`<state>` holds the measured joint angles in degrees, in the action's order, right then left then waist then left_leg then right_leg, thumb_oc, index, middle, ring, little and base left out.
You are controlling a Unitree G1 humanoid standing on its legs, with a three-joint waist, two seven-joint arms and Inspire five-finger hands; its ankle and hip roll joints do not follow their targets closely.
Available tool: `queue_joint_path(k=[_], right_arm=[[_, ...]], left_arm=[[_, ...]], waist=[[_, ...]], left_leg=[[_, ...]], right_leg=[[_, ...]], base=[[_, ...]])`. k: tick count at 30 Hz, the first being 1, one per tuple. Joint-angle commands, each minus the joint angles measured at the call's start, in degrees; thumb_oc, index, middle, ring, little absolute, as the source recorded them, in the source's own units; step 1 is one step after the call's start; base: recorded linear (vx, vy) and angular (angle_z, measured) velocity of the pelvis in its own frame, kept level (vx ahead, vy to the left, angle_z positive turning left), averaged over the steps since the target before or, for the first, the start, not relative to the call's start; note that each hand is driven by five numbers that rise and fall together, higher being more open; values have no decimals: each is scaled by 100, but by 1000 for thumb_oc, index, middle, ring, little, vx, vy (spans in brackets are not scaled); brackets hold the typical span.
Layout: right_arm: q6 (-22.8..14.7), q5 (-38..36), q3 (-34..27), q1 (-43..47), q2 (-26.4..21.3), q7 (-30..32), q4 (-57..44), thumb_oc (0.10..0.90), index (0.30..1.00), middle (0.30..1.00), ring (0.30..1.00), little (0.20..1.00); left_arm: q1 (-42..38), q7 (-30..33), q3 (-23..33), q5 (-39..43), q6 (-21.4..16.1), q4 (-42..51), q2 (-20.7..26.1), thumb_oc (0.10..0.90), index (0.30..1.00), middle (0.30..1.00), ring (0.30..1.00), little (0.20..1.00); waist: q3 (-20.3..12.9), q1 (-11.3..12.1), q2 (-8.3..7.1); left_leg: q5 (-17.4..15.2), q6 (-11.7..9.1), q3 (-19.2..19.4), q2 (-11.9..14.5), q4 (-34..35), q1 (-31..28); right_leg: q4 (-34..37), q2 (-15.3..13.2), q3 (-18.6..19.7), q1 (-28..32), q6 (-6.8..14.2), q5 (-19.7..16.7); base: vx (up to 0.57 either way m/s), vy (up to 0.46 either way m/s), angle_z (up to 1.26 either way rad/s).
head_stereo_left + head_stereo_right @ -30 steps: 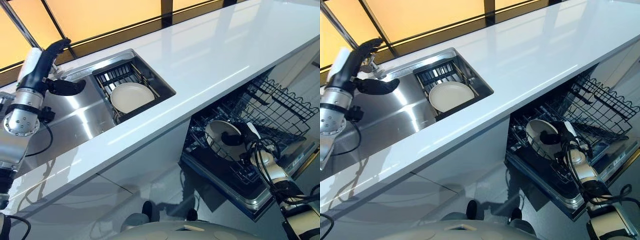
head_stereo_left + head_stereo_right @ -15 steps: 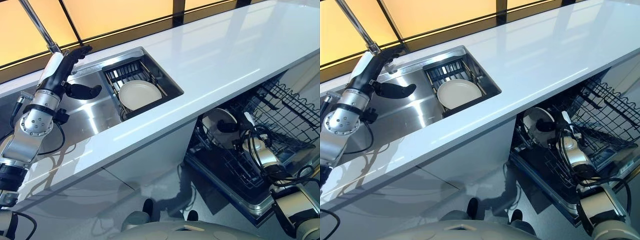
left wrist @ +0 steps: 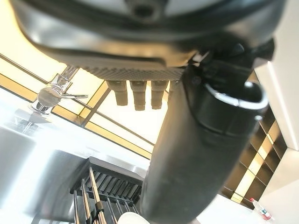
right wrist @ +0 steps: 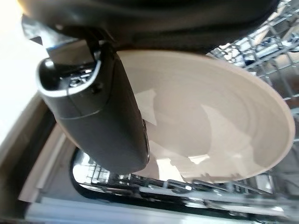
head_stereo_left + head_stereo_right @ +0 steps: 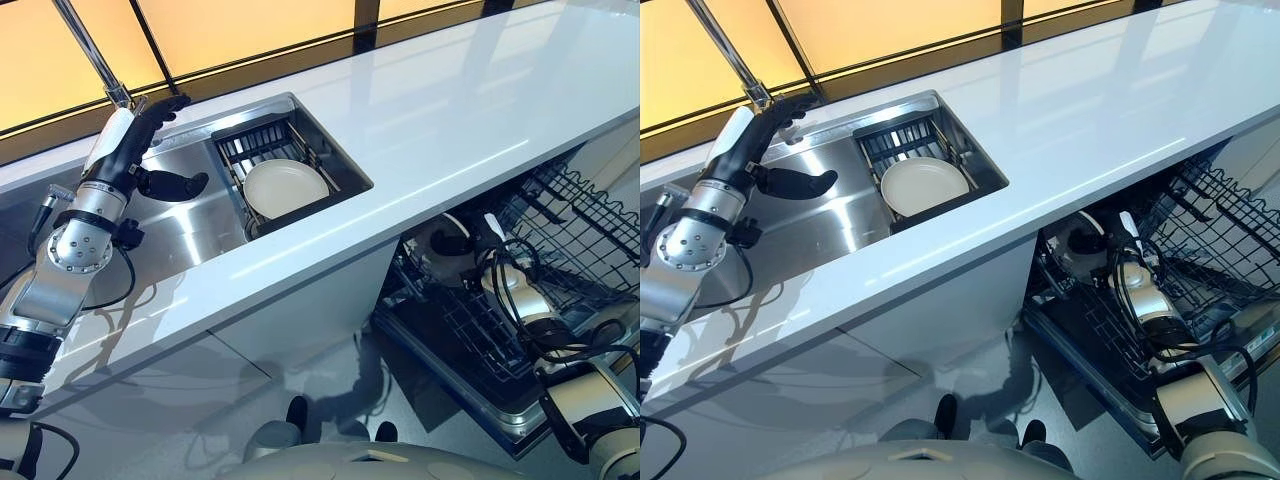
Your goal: Pick up plates and place into dishwasher.
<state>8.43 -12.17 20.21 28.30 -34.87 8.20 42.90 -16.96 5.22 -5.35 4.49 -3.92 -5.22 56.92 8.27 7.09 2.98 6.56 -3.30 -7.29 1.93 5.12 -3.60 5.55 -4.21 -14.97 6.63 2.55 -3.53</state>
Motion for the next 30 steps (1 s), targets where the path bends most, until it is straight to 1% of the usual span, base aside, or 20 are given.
queue_joint_path(k=[1,6,11,18,24,26,30], right_arm=[[-229,-59,635,447,329,-749,-393,800,900,900,900,900],[-231,-74,615,354,336,-780,-353,800,900,900,900,900],[-232,-116,566,284,342,-679,-451,800,900,900,900,900],[-226,35,461,36,184,-696,-843,800,900,900,900,900],[-402,91,276,-95,37,-543,-1266,800,900,900,900,900],[-477,311,136,-207,-35,-422,-1612,800,900,900,900,900],[-538,1030,-157,-524,-206,-102,-2448,800,900,900,900,900]], left_arm=[[-1153,184,18,-36,-220,266,177,800,900,900,900,900],[-1202,206,-15,-86,-190,301,174,800,900,900,900,900],[-1190,187,-30,-153,-178,299,144,800,900,900,900,900],[-1075,60,90,-190,-147,285,200,800,900,900,900,900],[-992,3,161,-237,-147,267,210,800,900,900,900,900],[-904,-6,215,-299,-199,288,209,800,900,900,900,900],[-583,14,474,-352,-326,352,195,800,900,900,900,900]], waist=[[-239,139,-167],[-217,110,-179],[-212,80,-188],[-239,-12,-200],[-241,-111,-202],[-243,-173,-200],[-248,-290,-192]], left_leg=[[-505,103,119,-370,-12,-148],[-528,102,154,-359,-12,-184],[-539,102,166,-366,-12,-195],[-570,98,233,-361,-12,-233],[-595,113,289,-364,-12,-275],[-541,129,326,-375,-12,-246],[-566,157,412,-383,-12,-266]], right_leg=[[-55,-80,34,218,164,232],[-55,-75,65,233,170,236],[-55,-67,95,233,175,238],[-55,-78,146,227,206,232],[-55,-66,225,227,225,222],[-55,-74,262,178,236,156],[-55,-65,365,144,270,139]], base=[[0,0,0],[0,0,0],[0,0,0],[0,0,0],[0,0,0],[-37,22,-5],[-11,22,-11]])
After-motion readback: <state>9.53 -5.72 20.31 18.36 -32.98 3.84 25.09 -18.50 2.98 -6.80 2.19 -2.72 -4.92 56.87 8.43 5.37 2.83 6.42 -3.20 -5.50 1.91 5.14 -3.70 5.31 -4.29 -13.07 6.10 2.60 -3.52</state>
